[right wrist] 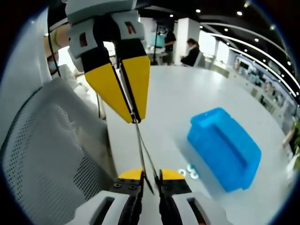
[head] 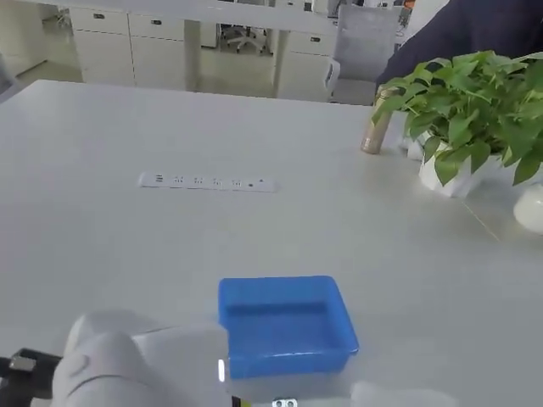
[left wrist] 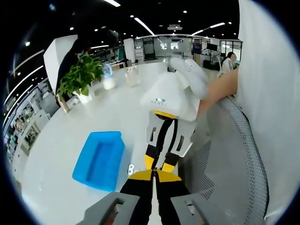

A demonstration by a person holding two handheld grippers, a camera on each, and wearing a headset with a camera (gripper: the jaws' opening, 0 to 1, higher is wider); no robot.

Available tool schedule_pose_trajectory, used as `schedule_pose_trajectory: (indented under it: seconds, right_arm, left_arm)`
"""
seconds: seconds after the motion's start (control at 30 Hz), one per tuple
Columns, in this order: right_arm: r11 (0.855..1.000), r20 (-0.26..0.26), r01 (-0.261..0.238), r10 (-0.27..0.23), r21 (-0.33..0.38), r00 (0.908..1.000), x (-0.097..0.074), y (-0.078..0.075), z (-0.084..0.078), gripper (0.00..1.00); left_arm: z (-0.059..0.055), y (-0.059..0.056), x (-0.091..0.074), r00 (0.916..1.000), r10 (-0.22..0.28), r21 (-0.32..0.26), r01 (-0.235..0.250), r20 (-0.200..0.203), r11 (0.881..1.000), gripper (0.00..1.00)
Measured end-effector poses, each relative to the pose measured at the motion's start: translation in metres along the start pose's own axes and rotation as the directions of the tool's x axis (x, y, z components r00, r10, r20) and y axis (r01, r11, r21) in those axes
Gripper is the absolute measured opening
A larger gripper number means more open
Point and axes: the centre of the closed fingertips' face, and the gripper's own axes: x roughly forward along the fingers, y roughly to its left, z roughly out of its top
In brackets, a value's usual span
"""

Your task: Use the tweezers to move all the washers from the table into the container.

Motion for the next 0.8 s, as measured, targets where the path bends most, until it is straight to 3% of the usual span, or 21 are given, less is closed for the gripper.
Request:
schedule_pose_trajectory:
  seconds: [0.13, 0.27, 0.63, 0.8]
  right_arm:
    - [1.000, -0.004, 0.010, -0.010, -0.019, 0.9999, 0.0041, -0.0013, 0.0000, 0.08]
    - [1.000, -0.005, 0.006, -0.006, -0.030, 1.0000, 0.0039, 0.0003, 0.0017, 0.08]
    - [0.999, 0.023, -0.005, 0.004, 0.035, 0.9997, 0.0054, -0.0002, 0.0033, 0.09]
    - [0.999, 0.025, -0.003, 0.002, 0.044, 0.9997, 0.0052, -0.0013, 0.0027, 0.09]
  left_arm:
    - [-0.0026, -0.0008, 0.0027, 0.9987, 0.016, 0.042, -0.014, -0.048, 0.999, 0.00]
    - [0.0001, -0.0039, 0.0036, 0.9991, 0.007, 0.041, -0.005, -0.041, 0.999, 0.00]
    - [-0.0001, 0.0005, 0.0042, 0.9972, 0.009, 0.075, -0.003, -0.074, 0.997, 0.00]
    - [0.0055, 0.0022, 0.0072, 0.9982, -0.006, 0.069, 0.010, -0.060, 0.998, 0.00]
